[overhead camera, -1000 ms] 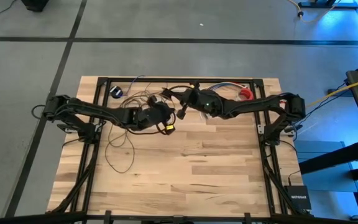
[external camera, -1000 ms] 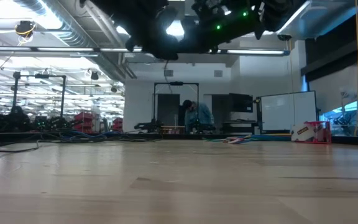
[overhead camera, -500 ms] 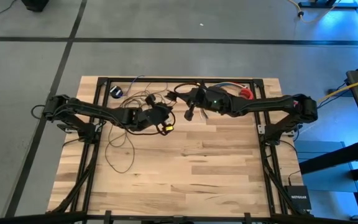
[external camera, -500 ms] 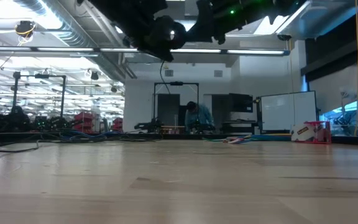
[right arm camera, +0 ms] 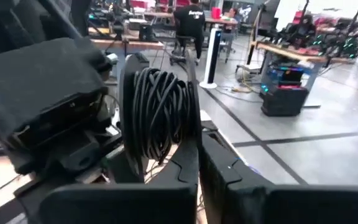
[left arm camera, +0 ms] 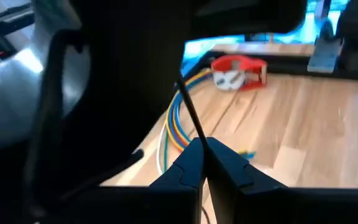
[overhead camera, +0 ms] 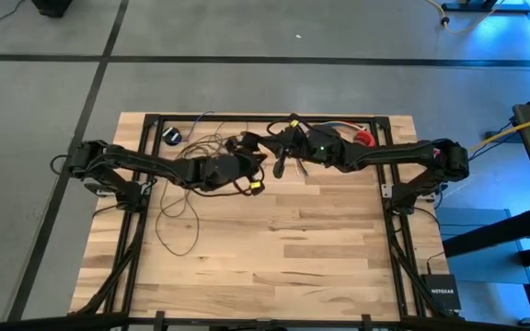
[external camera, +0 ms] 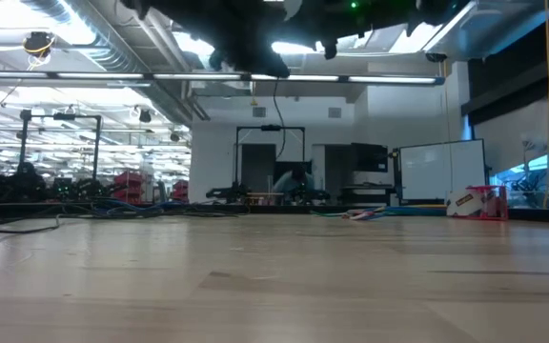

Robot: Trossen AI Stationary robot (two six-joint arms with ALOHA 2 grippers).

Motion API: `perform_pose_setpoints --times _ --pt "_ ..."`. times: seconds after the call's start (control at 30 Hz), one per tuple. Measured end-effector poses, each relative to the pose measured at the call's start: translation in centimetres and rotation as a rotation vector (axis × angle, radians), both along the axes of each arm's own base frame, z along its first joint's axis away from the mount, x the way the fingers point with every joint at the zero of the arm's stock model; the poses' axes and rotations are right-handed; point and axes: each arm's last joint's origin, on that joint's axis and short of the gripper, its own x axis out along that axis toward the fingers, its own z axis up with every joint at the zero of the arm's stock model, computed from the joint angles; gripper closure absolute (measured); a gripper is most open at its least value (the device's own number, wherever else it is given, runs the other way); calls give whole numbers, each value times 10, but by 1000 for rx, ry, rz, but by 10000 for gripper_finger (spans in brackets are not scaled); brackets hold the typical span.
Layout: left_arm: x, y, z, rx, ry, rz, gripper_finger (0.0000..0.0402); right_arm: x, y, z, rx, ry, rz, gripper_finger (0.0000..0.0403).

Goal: Coiling cords

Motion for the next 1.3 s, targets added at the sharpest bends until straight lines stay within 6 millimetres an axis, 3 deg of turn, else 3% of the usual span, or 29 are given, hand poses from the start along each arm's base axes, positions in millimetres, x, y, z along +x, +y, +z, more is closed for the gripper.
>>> perform_pose_setpoints --times 0.27,0.6,0.73,1.0,1.13,1.3 --pt "-12 2 0 102 140 119 394 -4 2 2 25 25 40 402" --pt "-25 -10 3 148 253 70 389 -27 5 15 -35 130 -4 402" --pt "-27 -4 -3 141 298 89 352 -31 6 22 -52 107 9 402" --pt "-33 10 -8 100 346 153 284 -31 7 14 -60 183 27 402" --pt "-36 2 -16 13 349 109 277 -31 6 13 -75 192 22 402" --pt "-40 -13 -43 -30 281 26 276 -31 6 11 -74 209 22 402"
